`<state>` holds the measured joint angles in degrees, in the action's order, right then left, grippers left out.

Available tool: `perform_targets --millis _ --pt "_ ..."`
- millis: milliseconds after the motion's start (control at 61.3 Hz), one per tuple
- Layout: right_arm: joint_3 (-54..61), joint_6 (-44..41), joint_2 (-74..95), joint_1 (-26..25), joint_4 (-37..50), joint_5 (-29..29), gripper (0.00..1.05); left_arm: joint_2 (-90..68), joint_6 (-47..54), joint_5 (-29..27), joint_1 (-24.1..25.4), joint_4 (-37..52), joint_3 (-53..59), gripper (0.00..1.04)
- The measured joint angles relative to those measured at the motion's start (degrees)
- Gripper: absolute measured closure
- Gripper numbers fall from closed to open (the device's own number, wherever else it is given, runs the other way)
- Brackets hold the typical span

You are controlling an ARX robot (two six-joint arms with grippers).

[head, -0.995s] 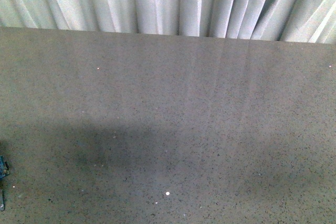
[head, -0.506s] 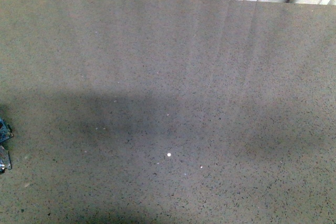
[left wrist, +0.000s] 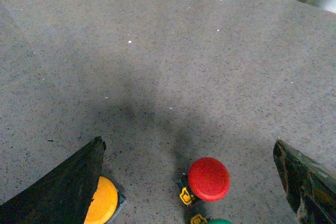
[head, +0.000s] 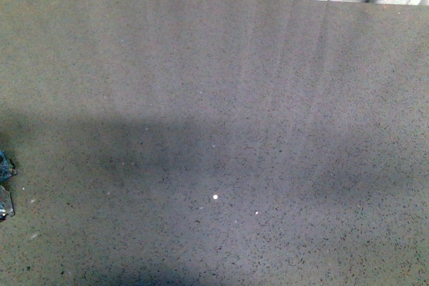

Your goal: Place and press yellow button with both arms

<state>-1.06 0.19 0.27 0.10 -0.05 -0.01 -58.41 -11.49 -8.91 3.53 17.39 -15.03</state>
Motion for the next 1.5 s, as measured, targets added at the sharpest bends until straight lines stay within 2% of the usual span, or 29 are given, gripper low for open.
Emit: perform_targets --millis 277,506,848,1028,1256,1501 --pt "0.02 0.0 0.0 0.0 0.0 0.0 0.09 -11.74 0.98 -0.35 4.0 11.58 0.26 0.09" --pt "0.0 0.0 0.0 0.0 0.0 0.0 0.09 -13.53 3.17 -0.02 6.8 17.66 3.15 0.09" --pt "0.0 0.0 0.0 0.0 0.0 0.0 0.09 -20.94 5.29 4.13 12.41 28.87 7.89 0.09" --pt "0.0 0.0 0.0 0.0 0.0 0.0 0.09 -27.54 6.54 6.08 13.38 36.3 9.25 0.09" --pt "0.02 0.0 0.0 0.0 0.0 0.0 0.09 -35.26 7.93 7.58 15.04 41.81 9.35 0.09" --pt "0.0 0.0 0.0 0.0 0.0 0.0 0.09 -39.5 8.85 7.89 16.61 43.76 9.09 0.09"
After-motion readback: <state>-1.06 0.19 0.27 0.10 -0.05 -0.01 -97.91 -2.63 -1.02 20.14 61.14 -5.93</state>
